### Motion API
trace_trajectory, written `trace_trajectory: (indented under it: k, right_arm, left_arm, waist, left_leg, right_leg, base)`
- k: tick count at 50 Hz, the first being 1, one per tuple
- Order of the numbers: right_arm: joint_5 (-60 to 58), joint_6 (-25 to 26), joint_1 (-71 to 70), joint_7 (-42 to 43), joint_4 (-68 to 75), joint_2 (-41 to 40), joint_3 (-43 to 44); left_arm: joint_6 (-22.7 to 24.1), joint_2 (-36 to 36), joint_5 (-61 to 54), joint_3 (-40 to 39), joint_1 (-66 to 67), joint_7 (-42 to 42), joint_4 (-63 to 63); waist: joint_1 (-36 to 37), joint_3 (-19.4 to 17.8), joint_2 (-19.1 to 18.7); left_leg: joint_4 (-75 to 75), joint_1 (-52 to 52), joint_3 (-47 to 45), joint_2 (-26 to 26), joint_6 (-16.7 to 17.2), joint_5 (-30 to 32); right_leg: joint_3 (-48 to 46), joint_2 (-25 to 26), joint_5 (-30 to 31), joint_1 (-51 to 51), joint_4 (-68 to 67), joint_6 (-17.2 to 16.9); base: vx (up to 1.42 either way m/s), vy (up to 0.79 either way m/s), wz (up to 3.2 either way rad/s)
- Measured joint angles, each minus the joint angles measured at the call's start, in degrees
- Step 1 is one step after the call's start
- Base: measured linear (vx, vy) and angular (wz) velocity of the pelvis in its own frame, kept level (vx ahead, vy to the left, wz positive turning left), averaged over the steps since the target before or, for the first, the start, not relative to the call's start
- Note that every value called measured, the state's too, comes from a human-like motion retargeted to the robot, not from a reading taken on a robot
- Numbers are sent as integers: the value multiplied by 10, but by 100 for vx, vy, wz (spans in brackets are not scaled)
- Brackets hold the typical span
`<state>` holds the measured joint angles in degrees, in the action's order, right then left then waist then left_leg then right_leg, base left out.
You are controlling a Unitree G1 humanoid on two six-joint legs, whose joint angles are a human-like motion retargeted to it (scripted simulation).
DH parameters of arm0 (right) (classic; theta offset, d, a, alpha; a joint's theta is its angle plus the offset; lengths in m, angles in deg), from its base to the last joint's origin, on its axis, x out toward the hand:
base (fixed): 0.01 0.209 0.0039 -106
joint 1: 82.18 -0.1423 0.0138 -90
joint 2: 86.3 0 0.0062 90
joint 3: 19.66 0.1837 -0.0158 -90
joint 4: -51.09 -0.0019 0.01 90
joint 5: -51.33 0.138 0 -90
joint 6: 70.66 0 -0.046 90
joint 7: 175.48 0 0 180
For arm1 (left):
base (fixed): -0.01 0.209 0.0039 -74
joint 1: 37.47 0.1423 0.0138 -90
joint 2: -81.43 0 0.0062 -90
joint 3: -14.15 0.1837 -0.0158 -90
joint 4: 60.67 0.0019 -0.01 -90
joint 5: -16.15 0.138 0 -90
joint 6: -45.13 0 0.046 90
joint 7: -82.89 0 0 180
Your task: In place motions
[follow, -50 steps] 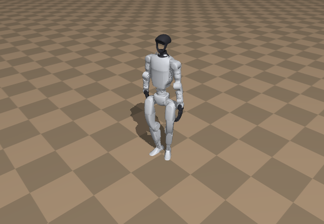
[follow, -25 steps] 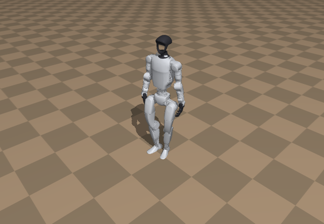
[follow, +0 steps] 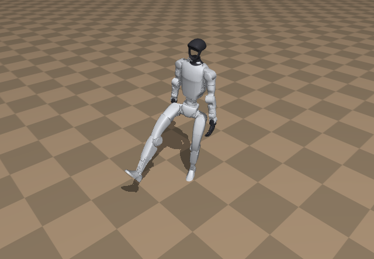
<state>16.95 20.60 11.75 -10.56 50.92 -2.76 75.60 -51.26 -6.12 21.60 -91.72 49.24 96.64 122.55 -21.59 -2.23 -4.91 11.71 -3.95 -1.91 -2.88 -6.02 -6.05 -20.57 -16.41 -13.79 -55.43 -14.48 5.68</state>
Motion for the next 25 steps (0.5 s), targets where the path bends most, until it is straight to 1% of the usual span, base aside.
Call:
trace_trajectory:
  k: [2,5,8,11,15,18,20,23,25]
  right_arm:
    - [-7,7,6,4,9,3,2]
    - [-27,17,12,11,17,8,3]
    - [-39,20,12,12,12,10,-1]
    - [-42,17,12,10,2,8,-3]
    - [-38,9,10,-1,-14,5,-3]
    - [-36,4,24,8,-27,-2,-8]
    - [-34,5,9,-3,-27,5,-11]
    - [-44,8,-2,-8,-27,5,-15]
    - [-50,7,-9,-10,-33,4,-20]
  left_arm:
    - [2,3,1,12,-6,-1,-16]
    - [11,13,-4,27,-8,0,-50]
    - [20,21,-11,36,-15,0,-66]
    - [22,27,-9,40,-16,1,-70]
    - [23,34,2,42,-6,8,-66]
    - [24,44,6,43,20,5,-60]
    - [22,43,18,32,23,12,-41]
    - [22,47,28,12,44,14,-17]
    - [21,49,29,-1,60,15,-1]
  waist:
    - [-15,-3,-12]
    - [-23,-9,-19]
    - [-25,-20,-15]
    - [-12,-10,-1]
    - [25,13,21]
    - [29,25,16]
    - [63,32,21]
    - [90,55,14]
    - [104,70,10]
  left_leg:
    - [8,-11,19,-10,-2,1]
    - [21,-21,38,-9,-17,-1]
    - [28,-17,36,-2,-27,-1]
    - [16,-8,16,15,-31,1]
    - [-10,8,-32,40,-30,-1]
    - [-31,20,-29,42,-25,1]
    - [-17,17,-57,45,-20,-17]
    - [-23,5,-69,45,-14,-22]
    - [-34,-1,-74,45,-9,-21]
  right_leg:
    - [14,-18,3,-43,5,3]
    - [30,-31,5,-77,9,8]
    - [42,-24,8,-64,17,6]
    - [31,-7,9,-23,24,1]
    - [18,37,15,75,36,-10]
    - [5,68,31,197,38,-18]
    - [48,102,58,264,25,-26]
    - [92,143,87,357,-11,-40]
    - [97,165,98,423,-15,-48]
  base:
    - [0,0,62]
    - [0,4,29]
    - [-2,4,4]
    - [2,4,-41]
    - [7,4,-70]
    - [10,7,-20]
    - [10,8,-102]
    - [9,9,-85]
    - [5,10,-76]
